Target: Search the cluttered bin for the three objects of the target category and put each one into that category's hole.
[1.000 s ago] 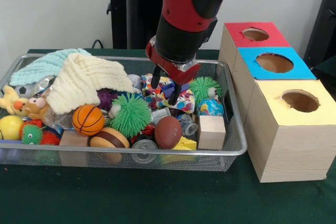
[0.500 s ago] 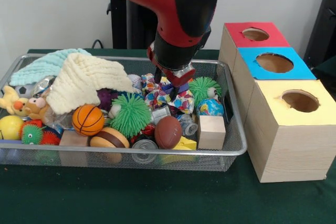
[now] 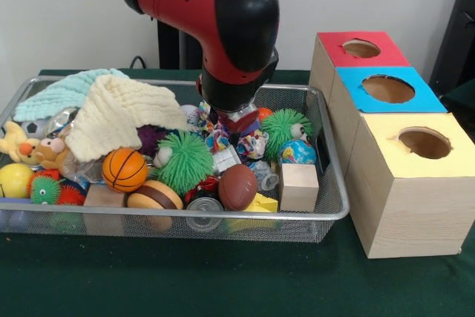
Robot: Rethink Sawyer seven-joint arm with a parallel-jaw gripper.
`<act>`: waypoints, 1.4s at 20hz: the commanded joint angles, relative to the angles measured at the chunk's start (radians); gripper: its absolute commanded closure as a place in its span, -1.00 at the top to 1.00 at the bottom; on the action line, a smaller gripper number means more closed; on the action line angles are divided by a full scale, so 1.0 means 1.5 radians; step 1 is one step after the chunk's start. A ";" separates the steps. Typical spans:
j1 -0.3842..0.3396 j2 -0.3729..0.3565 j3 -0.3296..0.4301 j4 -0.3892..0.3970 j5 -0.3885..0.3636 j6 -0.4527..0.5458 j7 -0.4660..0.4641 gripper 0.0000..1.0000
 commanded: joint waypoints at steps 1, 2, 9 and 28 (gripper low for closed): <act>0.008 0.042 0.073 0.057 0.023 -0.154 0.136 1.00; 0.013 0.042 0.068 0.057 0.018 -0.170 0.138 1.00; 0.050 0.026 0.021 0.056 -0.005 -0.230 0.145 1.00; 0.096 0.010 -0.125 -0.088 -0.033 -0.016 0.099 -1.00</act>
